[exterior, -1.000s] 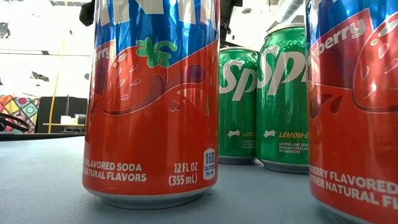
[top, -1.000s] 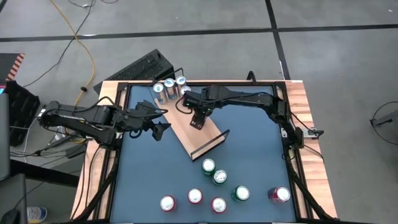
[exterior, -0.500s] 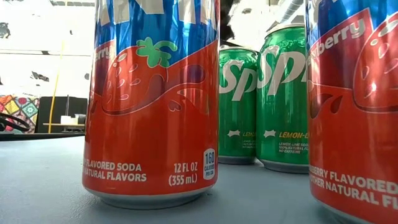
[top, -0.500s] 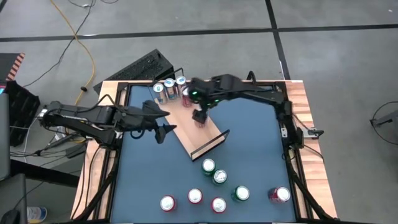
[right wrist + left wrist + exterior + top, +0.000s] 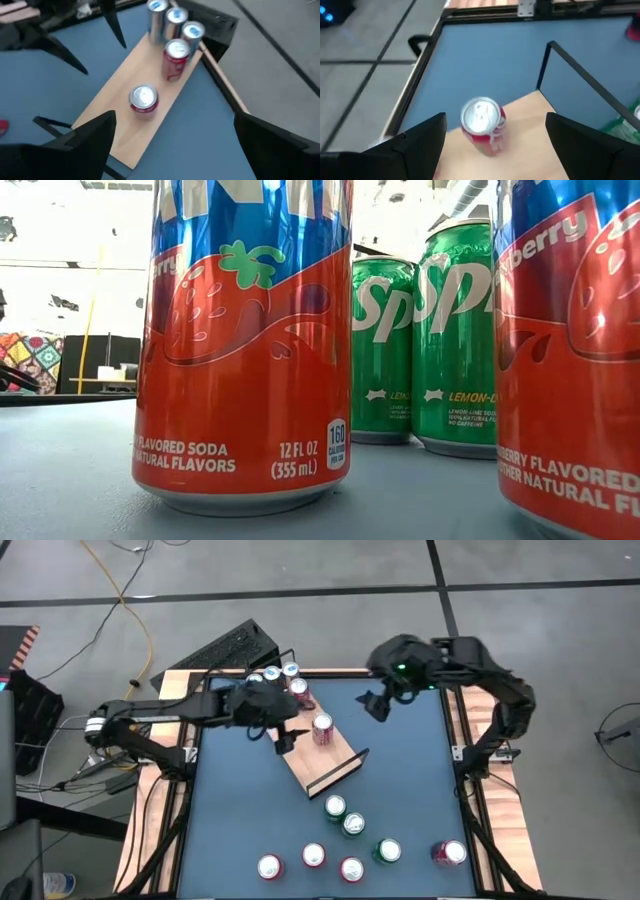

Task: Place canned beverage on shelf
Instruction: Put the left red white soda can on the shelf aligned with the other red white soda can

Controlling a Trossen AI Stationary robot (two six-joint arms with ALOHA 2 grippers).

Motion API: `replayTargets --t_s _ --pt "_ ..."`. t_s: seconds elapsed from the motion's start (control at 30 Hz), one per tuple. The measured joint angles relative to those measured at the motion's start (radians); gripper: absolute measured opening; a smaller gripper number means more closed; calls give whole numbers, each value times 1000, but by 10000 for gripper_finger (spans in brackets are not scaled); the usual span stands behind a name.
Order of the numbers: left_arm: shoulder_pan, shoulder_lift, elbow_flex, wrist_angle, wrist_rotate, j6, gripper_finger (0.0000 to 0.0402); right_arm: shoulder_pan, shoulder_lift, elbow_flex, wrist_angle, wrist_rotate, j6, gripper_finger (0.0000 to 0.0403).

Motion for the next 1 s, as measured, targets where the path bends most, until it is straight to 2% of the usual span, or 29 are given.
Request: replayTargets --t_s 0.27,0.4,0.57,0.7,1.0 --pt "60 218 202 -22 125 193 328 38 -48 0 -70 66 41 388" --pt "85 331 285 -58 138 249 328 53 -48 -1 -117 70 60 388" --pt "117 443 387 -171 136 242 328 81 -47 -1 -121 71 62 388" --pt "119 489 427 -249 138 262 328 95 -47 -1 -123 81 62 388" --pt "122 493 429 -333 136 335 328 92 -47 -1 -123 83 31 388"
